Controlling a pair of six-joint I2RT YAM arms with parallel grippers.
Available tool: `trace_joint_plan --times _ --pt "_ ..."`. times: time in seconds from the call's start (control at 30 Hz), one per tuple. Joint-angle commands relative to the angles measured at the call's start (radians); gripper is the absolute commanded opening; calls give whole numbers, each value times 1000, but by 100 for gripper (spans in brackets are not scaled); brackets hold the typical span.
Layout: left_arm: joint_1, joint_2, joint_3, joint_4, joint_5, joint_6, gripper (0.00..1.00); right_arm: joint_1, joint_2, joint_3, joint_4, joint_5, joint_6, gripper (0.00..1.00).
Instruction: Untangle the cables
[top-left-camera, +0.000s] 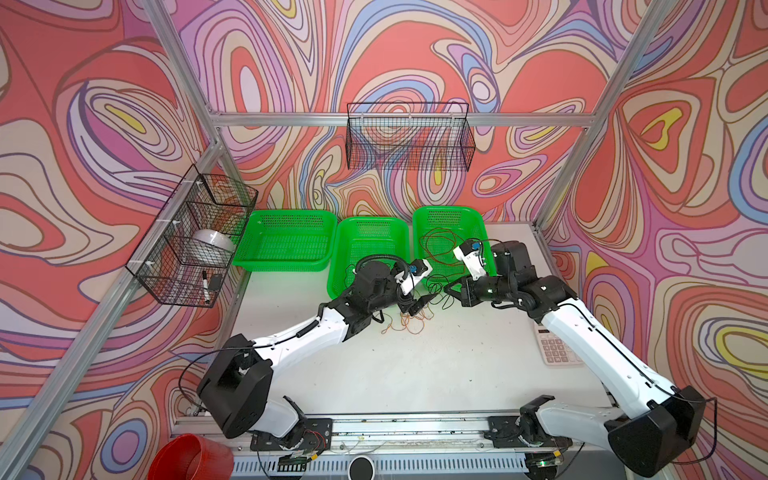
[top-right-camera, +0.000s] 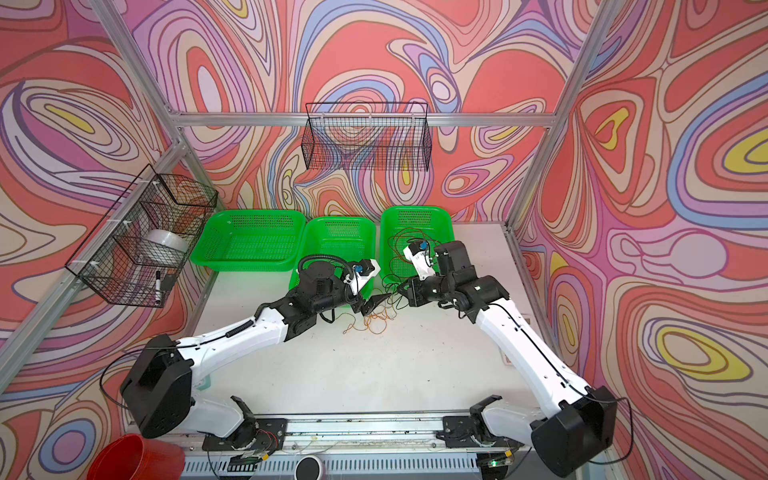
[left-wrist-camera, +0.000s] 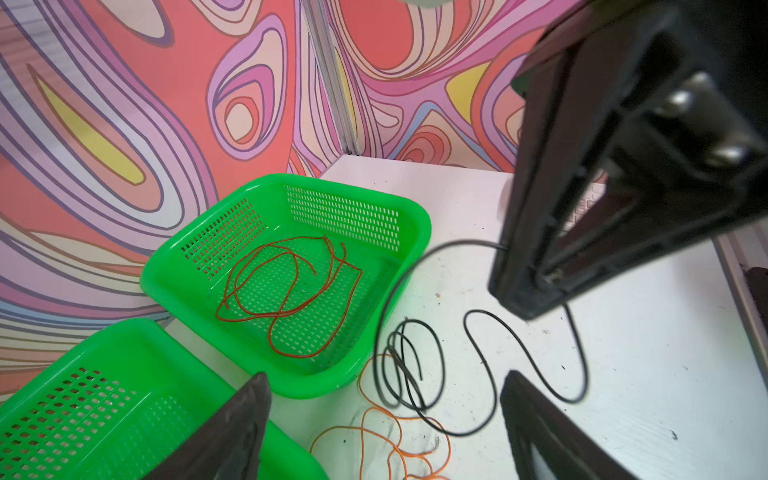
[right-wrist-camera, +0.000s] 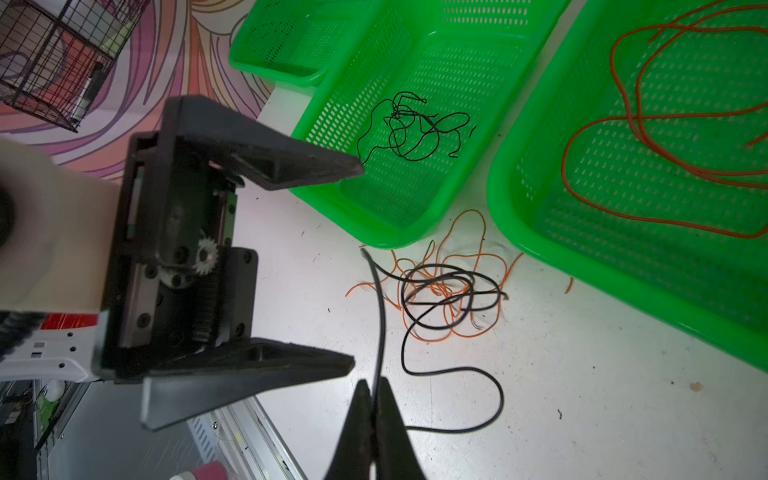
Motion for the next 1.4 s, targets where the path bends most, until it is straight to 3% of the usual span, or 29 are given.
trace_joint_plan --times 0.0,0.1,0.23,0.4,0.63,0.87,1.03,1.17,1.27,1.37 --pt "-1 45 59 32 9 25 82 10 -7 23 -47 -50 -66 0" --pt "-1 92 100 58 25 17 71 11 0 27 -49 -63 -84 0" --pt "-2 140 126 135 -30 -4 40 11 9 37 -35 -73 -82 0" --pt "31 202 154 171 -235 24 33 11 -15 46 -13 -123 -74 0" --pt "193 250 153 161 -231 -37 24 10 -35 87 -62 -142 -108 0" --pt "288 242 96 155 -216 -14 23 11 20 176 -70 -154 -135 0" --pt "371 219 68 106 -245 -24 22 11 112 265 -29 -176 -146 0" --pt "437 176 36 104 -208 -58 25 11 223 325 59 -221 -136 0" --pt "470 165 52 43 -217 -51 34 11 326 378 132 -228 -120 0" --pt "498 141 59 -15 -236 -50 56 11 423 433 215 -203 -94 0"
